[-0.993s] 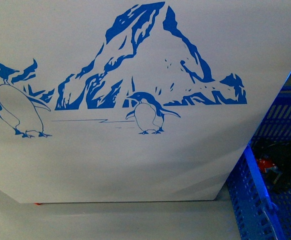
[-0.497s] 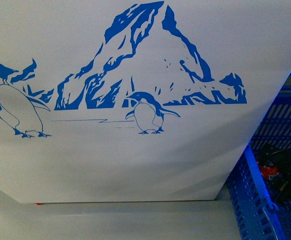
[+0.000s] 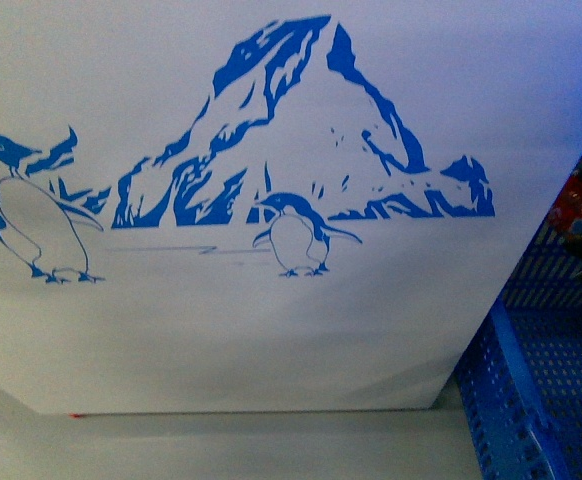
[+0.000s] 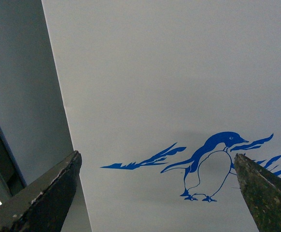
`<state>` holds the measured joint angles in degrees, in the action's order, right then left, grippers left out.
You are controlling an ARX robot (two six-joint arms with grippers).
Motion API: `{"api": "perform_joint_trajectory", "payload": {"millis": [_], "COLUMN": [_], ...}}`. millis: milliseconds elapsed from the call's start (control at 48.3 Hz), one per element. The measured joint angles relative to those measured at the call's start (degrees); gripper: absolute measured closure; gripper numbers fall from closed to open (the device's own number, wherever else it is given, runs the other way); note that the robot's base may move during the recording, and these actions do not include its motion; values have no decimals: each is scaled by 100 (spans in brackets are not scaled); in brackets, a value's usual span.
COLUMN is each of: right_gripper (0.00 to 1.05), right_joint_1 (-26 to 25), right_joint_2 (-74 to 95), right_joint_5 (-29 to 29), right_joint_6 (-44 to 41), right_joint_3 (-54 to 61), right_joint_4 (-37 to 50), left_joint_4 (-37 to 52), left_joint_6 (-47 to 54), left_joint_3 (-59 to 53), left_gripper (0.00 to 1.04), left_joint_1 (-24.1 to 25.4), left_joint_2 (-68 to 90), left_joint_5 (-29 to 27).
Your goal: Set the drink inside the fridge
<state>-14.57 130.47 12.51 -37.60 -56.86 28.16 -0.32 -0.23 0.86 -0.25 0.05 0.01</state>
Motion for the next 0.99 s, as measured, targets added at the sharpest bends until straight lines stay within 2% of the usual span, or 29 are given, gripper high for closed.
{"api": "perform_joint_trajectory", "payload": {"millis": [207,352,497,683,993], "right_gripper": [65,65,65,65,65], "right_joint_1": [-225,-315,-422,-595,-769], "right_joint_2": [-2575,-3724,-5735,-7479,-9860], "right_joint_5": [289,393,560,831,850], "right_joint_6": [1381,2048,2883,3410,3834], "right_joint_3": [1180,1469,1829,2184,2730], "right_joint_4": [-317,-643,-1331,-2146,-3506], "left_joint_4": [0,0,0,0,0], "left_joint_6": [0,0,0,0,0], "left_joint_3": [0,0,0,0,0], "left_gripper": [8,8,8,8,8], "left_joint_1": [0,0,0,0,0], "left_joint_2": [0,0,0,0,0], "left_joint_5": [-2,0,-2,0,-2]}}
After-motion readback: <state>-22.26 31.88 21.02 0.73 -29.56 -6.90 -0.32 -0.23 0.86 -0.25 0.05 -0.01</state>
